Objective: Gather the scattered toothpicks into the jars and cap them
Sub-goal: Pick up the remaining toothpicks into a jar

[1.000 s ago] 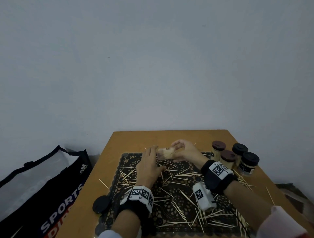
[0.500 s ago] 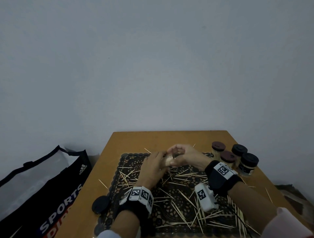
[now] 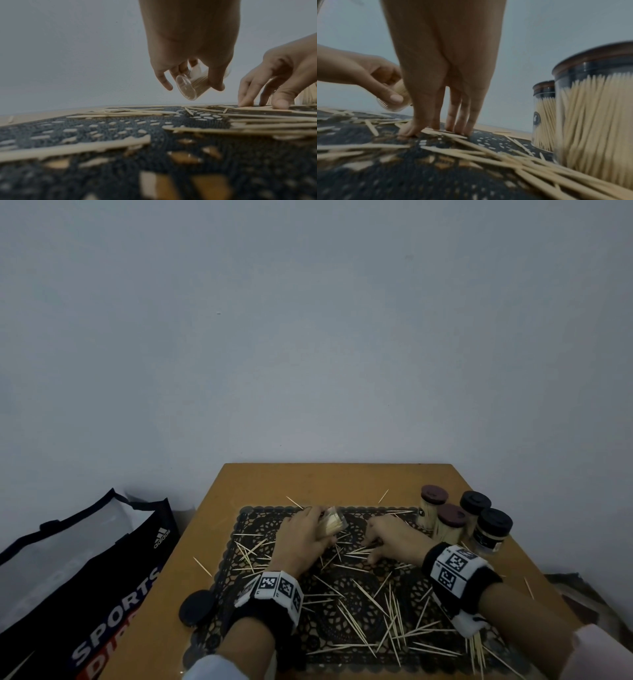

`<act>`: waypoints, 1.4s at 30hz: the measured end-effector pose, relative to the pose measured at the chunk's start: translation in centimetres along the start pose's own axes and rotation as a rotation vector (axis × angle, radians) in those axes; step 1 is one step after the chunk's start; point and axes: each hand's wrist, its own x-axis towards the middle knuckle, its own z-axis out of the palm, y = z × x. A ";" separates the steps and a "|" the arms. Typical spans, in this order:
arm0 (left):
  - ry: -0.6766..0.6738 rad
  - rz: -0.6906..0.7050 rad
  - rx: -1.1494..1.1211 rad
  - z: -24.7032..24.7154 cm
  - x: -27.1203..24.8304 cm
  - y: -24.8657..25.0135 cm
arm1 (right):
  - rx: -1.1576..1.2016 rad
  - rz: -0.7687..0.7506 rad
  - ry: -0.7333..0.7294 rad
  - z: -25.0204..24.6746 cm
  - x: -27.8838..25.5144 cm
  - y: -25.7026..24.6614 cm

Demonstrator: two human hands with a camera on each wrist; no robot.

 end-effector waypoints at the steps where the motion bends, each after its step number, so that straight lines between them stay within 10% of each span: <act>1: -0.002 -0.001 -0.004 0.0 0.0 0.0 | -0.009 -0.013 0.015 0.0 0.0 -0.1; 18: -0.028 -0.014 -0.006 -0.3 -0.1 0.0 | -0.388 -0.093 -0.084 -0.6 0.0 -1.3; 42: -0.134 0.022 -0.210 0.3 -0.1 0.3 | 0.333 0.008 0.374 -4.1 1.9 -4.1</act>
